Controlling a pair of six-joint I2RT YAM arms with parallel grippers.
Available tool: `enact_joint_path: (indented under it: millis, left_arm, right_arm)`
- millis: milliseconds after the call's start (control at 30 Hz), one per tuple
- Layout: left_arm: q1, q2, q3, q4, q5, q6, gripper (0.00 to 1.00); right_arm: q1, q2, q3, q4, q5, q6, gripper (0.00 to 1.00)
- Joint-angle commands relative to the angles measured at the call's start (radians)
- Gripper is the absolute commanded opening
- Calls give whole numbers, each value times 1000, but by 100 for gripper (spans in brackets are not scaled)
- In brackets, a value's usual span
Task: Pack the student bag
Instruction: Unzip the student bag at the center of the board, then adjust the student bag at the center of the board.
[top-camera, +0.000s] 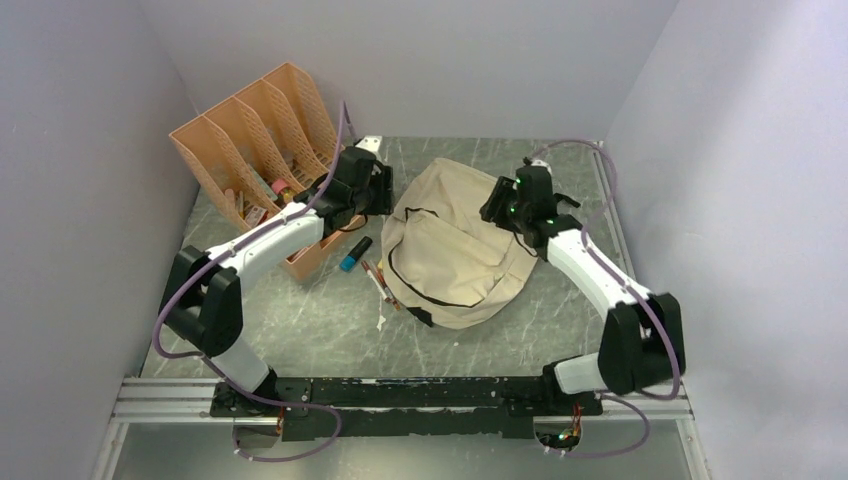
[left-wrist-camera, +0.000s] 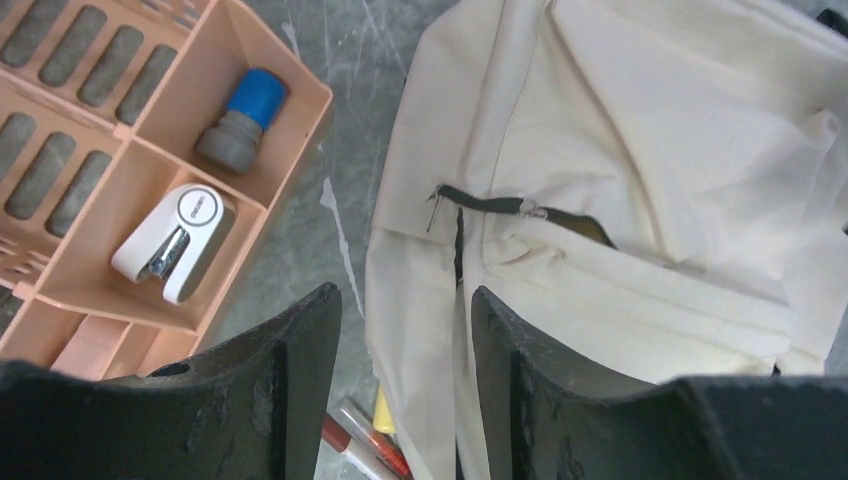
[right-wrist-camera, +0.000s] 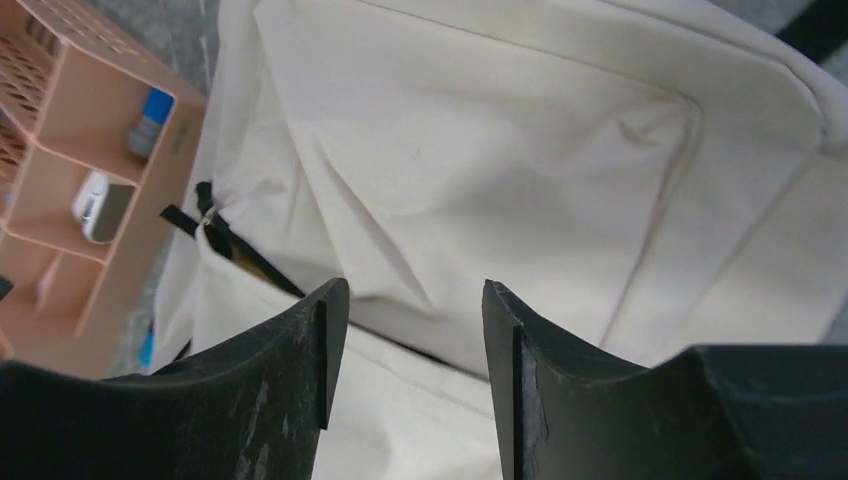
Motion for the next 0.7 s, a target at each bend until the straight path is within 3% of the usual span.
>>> enact_joint_path:
  millis: [0, 333, 533, 667]
  left_arm:
    - [-4, -43, -37, 38, 39, 18, 55]
    - [-6, -34, -42, 63, 138, 18, 53]
    - [-11, -10, -38, 82, 186, -7, 52]
    - [-23, 0, -32, 106, 207, -42, 51]
  right_arm:
    - [26, 152, 119, -59, 45, -139, 54]
    - [115, 353, 249, -174, -98, -223, 34]
    - [162, 348, 194, -164, -211, -223, 20]
    - [180, 301, 141, -143, -268, -216, 18]
